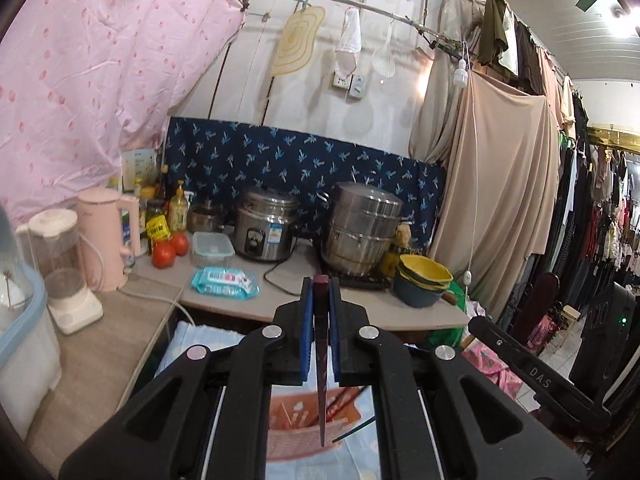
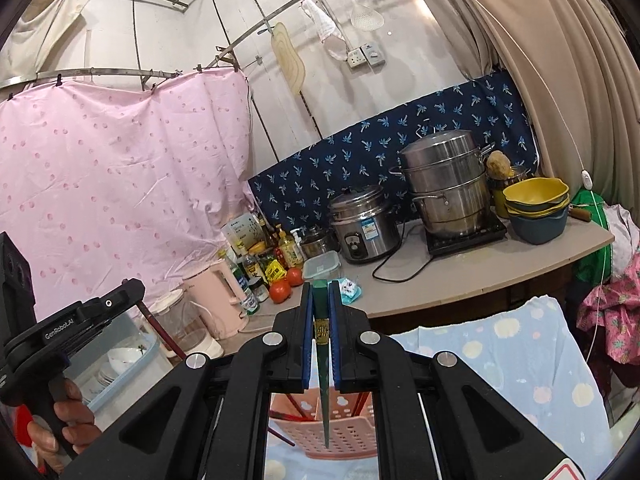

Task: Organize utensils
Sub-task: 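Insert the green chopstick with the right tool while the left tool inserts the dark-red chopstick into the holder, then open both tools and withdraw them from the pink holder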

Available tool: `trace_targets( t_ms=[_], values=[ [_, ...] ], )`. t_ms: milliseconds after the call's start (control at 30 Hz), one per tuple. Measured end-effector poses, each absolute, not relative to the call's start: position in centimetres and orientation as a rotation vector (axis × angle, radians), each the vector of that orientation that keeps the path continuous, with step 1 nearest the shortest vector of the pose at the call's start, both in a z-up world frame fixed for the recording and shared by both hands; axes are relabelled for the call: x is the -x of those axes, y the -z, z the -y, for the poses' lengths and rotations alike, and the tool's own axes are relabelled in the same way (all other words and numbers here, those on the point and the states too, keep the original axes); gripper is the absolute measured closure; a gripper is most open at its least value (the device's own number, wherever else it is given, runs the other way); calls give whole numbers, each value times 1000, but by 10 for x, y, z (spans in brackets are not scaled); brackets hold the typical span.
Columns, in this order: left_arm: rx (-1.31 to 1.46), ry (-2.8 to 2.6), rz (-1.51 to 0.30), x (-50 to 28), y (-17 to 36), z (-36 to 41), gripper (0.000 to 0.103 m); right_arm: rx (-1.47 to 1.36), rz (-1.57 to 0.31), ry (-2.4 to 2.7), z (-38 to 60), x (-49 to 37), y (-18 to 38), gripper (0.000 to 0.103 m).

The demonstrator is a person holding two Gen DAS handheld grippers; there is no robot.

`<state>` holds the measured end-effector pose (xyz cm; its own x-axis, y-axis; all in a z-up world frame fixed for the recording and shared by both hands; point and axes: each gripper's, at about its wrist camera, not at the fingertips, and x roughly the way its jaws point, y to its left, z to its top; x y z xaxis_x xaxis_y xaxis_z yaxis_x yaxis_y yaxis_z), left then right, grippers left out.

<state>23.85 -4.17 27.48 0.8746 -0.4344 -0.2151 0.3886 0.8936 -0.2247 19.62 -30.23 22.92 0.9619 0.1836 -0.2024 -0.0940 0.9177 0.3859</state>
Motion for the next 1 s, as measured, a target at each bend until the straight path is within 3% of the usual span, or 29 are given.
trace_targets(
  t_ms=[267,867,933,1000],
  values=[
    [180,414,-280,-285,-262,53,96,-406,-230,-126,309,-241,-230,96],
    [152,359,-443,-321,-189,62,95,-341,-425,-98,286,-291,-156,95],
    [138,325,-448,-320,-186,62,91,-343,-421,-85,286,-289,-154,91],
    [133,307,-453,-319,-184,61,75,-353,-416,-74,288,-286,-153,84]
  ],
)
